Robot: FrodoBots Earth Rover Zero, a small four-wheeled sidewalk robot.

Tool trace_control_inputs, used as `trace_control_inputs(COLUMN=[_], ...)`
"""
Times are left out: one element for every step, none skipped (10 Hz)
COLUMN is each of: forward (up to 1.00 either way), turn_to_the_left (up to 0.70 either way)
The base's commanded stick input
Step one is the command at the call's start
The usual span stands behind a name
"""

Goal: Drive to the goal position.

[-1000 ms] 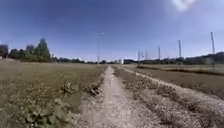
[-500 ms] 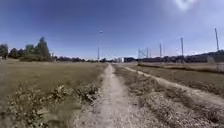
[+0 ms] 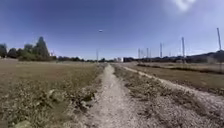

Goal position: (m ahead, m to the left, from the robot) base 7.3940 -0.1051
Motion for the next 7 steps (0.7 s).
trace_control_inputs(forward=[0.7, 0.7, 0.7, 0.7, 0.7, 0.7, 0.7], turn_to_the_left=[0.0, 0.0, 0.0, 0.0, 0.0, 0.0, 0.0])
